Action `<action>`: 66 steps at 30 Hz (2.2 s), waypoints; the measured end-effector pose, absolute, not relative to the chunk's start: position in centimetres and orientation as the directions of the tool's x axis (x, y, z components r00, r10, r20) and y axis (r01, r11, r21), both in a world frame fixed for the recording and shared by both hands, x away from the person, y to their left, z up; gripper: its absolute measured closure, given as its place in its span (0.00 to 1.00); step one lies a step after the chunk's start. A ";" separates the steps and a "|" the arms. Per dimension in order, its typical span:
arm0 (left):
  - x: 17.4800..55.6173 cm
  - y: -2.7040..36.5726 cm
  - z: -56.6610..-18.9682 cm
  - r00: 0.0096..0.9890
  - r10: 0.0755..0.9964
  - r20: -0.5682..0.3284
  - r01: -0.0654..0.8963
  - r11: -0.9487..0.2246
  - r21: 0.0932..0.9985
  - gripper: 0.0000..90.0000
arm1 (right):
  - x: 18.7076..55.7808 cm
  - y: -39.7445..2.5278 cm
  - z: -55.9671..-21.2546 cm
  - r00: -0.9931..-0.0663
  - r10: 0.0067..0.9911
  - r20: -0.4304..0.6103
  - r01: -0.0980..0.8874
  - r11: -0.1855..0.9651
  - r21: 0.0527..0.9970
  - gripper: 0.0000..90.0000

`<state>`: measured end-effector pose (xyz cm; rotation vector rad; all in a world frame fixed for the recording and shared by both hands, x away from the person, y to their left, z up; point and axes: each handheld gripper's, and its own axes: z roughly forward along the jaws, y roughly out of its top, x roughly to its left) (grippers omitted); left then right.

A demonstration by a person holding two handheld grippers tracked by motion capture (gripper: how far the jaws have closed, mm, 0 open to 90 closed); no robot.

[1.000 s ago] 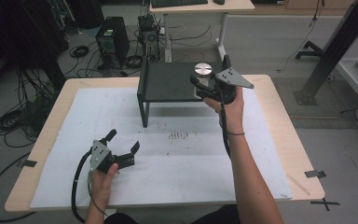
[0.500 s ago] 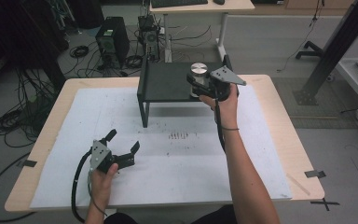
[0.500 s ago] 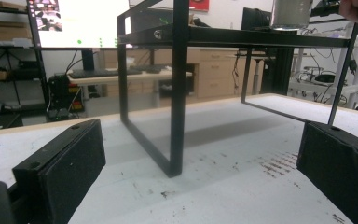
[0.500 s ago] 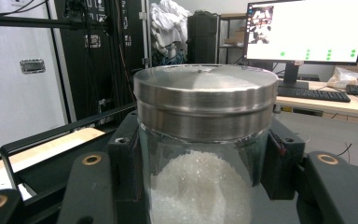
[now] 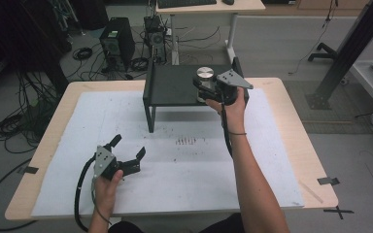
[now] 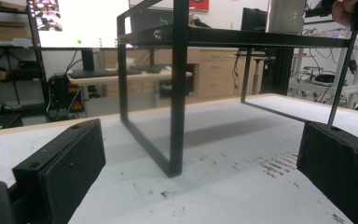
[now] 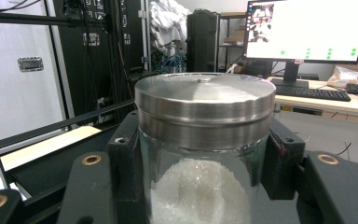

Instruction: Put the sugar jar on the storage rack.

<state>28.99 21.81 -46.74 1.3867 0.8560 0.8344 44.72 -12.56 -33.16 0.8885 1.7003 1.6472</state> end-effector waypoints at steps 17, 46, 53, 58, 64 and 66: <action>29.0 21.8 -46.7 0.464 0.886 -0.017 0.004 0.017 1.000 0.02 | 44.9 -12.7 -33.2 -0.599 0.800 0.048 0.062 -0.014 0.998 0.49; 29.0 21.8 -46.7 0.464 0.886 -0.018 0.005 0.018 1.000 0.02 | 44.9 -12.7 -33.2 -0.603 0.796 0.052 0.061 -0.019 0.998 0.49; 29.0 21.8 -46.7 0.464 0.886 -0.018 0.005 0.018 1.000 0.02 | 44.9 -12.7 -33.3 -0.604 0.795 0.054 0.061 -0.022 0.998 0.49; 29.0 21.8 -46.7 0.464 0.886 -0.018 0.005 0.018 1.000 0.02 | 44.9 -12.7 -33.3 -0.604 0.795 0.056 0.061 -0.024 0.998 0.49; 29.0 21.8 -46.7 0.464 0.886 -0.018 0.005 0.018 1.000 0.02 | 45.0 -12.8 -33.3 -0.605 0.794 0.055 0.060 -0.023 0.998 0.49; 29.0 21.8 -46.7 0.464 0.886 -0.018 0.005 0.018 1.000 0.02 | 44.9 -12.8 -33.3 -0.604 0.795 0.056 0.060 -0.024 0.998 0.49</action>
